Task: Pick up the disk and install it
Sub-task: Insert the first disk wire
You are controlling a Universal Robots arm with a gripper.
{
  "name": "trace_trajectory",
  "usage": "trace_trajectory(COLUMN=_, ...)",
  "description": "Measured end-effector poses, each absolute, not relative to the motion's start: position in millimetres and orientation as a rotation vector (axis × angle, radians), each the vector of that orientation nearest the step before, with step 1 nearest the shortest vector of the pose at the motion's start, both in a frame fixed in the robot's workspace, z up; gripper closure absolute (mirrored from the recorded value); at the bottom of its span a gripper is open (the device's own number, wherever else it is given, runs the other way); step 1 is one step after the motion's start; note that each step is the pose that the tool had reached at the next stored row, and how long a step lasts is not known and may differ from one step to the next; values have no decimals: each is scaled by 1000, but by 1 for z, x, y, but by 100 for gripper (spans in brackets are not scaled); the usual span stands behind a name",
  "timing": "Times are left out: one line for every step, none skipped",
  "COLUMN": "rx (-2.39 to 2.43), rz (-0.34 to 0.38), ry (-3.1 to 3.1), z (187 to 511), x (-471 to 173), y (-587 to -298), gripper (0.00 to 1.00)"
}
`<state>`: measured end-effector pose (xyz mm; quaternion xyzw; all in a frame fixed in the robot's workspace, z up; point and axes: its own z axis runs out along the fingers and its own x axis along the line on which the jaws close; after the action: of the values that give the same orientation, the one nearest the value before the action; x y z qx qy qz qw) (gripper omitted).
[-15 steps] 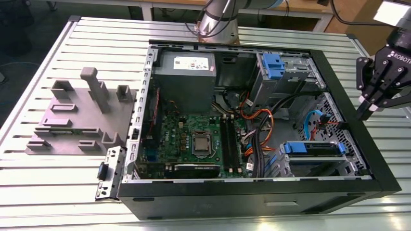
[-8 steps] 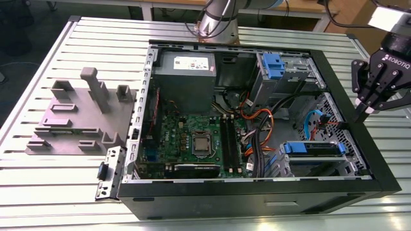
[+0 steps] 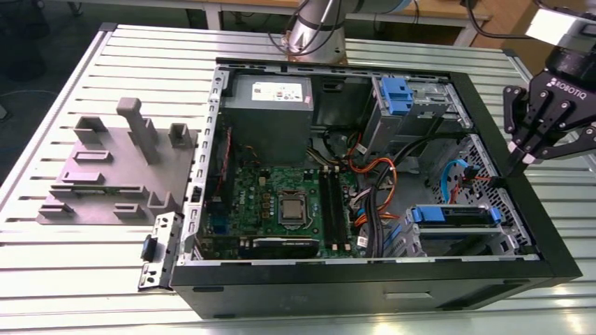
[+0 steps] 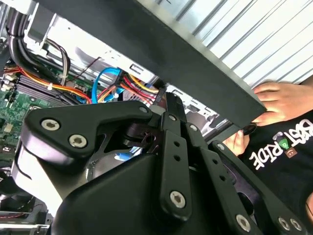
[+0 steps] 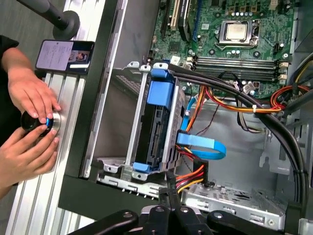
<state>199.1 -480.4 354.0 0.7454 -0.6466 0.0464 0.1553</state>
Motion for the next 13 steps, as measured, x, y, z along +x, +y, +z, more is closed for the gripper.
trace_trajectory(rx=2138, rz=134, ry=-1849, z=354, x=198, y=-480, gripper=89)
trace_trajectory(rx=2145, rz=135, ry=-1842, z=354, x=198, y=-480, gripper=89)
trace_trajectory(rx=2152, rz=136, ry=-1834, z=354, x=198, y=-480, gripper=89)
trace_trajectory(rx=2158, rz=137, ry=-1827, z=354, x=198, y=-480, gripper=89)
trace_trajectory(rx=2162, rz=135, ry=-1821, z=354, x=198, y=-480, gripper=89)
trace_trajectory(rx=2166, rz=132, ry=-1815, z=354, x=198, y=-480, gripper=89)
trace_trajectory(rx=2170, rz=127, ry=-1811, z=354, x=197, y=-480, gripper=89)
trace_trajectory(rx=2174, rz=122, ry=-1807, z=353, x=197, y=-480, gripper=89)
trace_trajectory(rx=2177, rz=120, ry=-1805, z=353, x=197, y=-480, gripper=89)
trace_trajectory(rx=2178, rz=118, ry=-1803, z=353, x=196, y=-480, gripper=89)
trace_trajectory(rx=2179, rz=117, ry=-1802, z=353, x=196, y=-480, gripper=89)
trace_trajectory(rx=2180, rz=114, ry=-1801, z=352, x=195, y=-480, gripper=89)
trace_trajectory(rx=2180, rz=110, ry=-1799, z=352, x=195, y=-480, gripper=89)
